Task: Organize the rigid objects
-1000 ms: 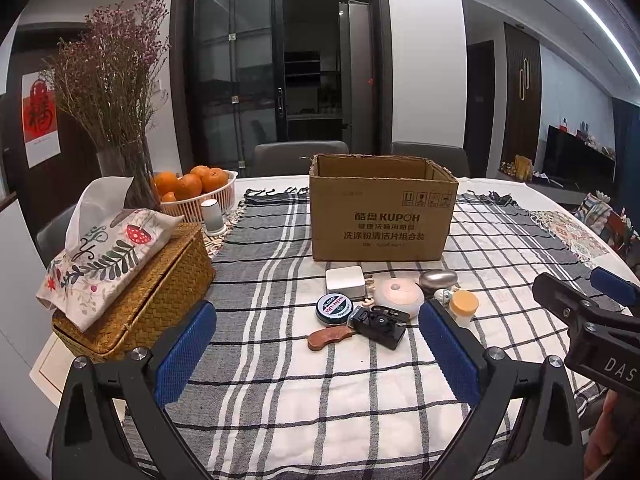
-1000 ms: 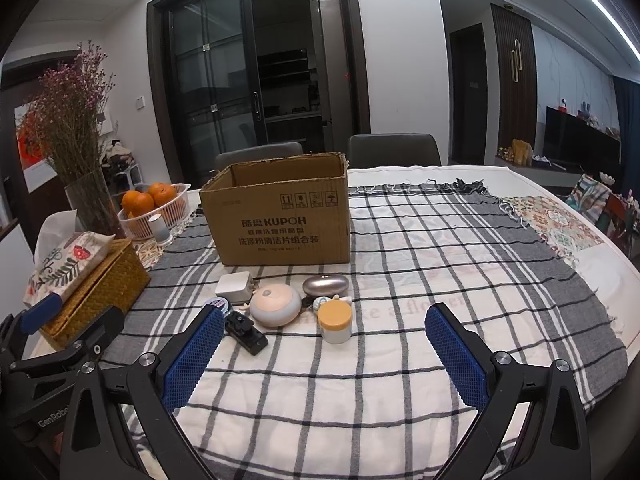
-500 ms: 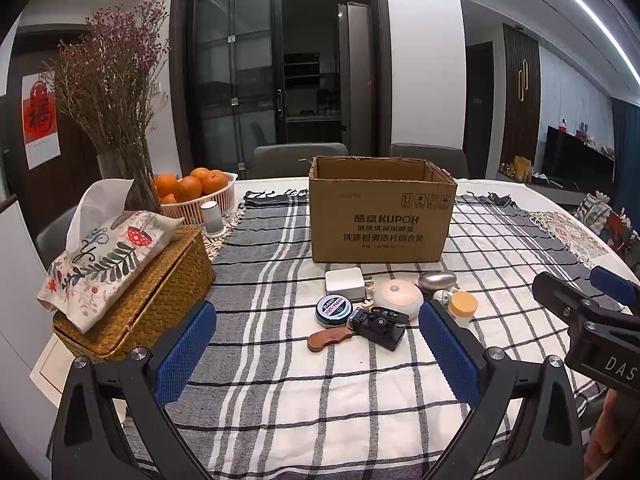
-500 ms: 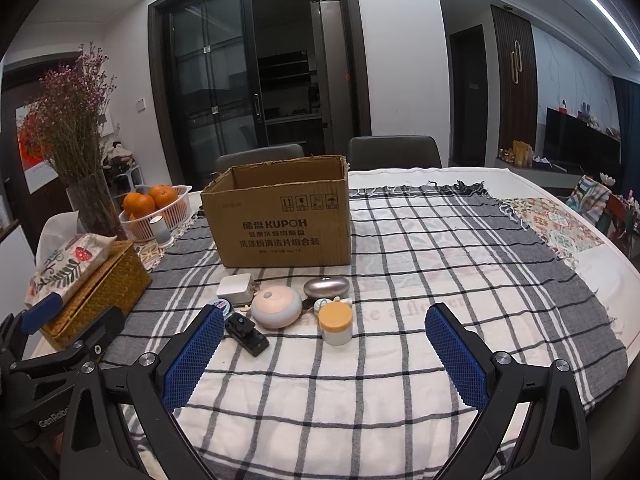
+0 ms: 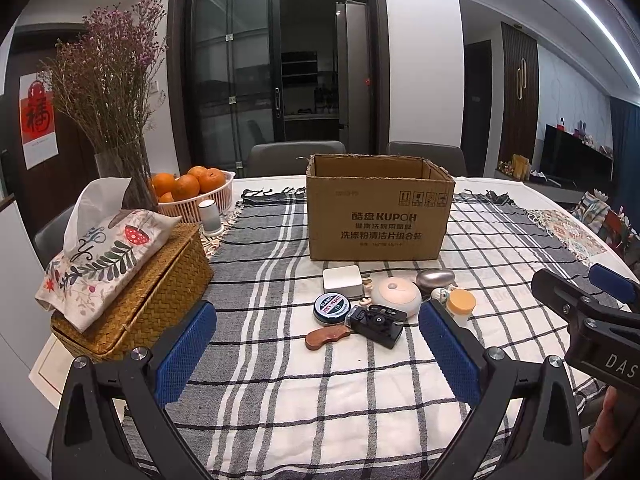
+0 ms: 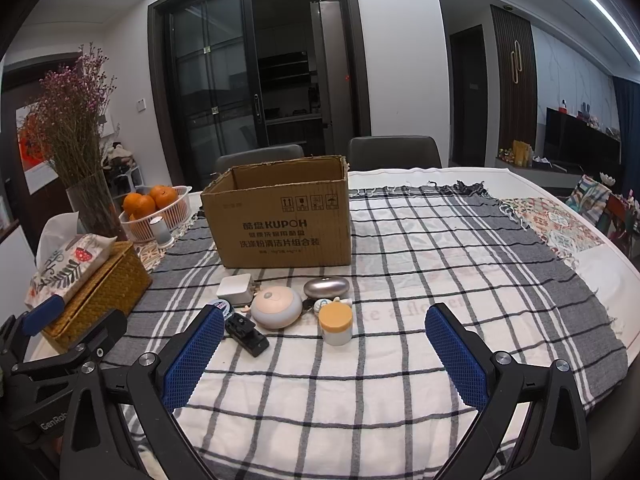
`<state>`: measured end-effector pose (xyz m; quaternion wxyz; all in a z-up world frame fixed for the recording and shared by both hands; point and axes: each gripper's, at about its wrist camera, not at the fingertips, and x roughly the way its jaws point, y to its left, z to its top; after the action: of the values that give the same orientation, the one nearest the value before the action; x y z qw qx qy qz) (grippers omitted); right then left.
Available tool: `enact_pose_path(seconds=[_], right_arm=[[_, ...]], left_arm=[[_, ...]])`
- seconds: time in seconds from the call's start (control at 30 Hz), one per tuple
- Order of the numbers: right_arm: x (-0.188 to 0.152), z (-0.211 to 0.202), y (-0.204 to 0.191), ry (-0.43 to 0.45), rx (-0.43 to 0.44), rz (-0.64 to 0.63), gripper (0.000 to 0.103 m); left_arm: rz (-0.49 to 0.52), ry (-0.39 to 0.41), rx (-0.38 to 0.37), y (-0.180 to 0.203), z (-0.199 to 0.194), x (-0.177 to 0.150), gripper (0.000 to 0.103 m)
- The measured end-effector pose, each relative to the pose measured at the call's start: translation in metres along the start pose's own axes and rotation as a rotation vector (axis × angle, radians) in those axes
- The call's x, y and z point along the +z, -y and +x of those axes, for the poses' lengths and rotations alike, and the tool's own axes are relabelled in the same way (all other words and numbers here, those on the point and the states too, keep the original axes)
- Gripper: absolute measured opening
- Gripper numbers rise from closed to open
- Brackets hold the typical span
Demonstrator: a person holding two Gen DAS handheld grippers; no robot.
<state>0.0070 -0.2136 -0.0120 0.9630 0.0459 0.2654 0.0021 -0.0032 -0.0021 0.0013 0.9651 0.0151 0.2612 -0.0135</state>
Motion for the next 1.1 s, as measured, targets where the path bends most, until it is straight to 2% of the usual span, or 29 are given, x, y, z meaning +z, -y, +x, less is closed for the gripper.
enact_pose_path(seconds=[0.77,1.1], right_arm=[[-0.002,0.001,0.0,-0.009,0.001,-0.003,0.102],[-0.013,0.033,-0.002,-0.079,-0.006,-0.005,0.102]], left_arm=[[0.012,-0.027,-0.019,0.001,0.01,-0.006,0.103],[0.107,-0.07,-0.127,0.007,0.044,-0.017,0.103]])
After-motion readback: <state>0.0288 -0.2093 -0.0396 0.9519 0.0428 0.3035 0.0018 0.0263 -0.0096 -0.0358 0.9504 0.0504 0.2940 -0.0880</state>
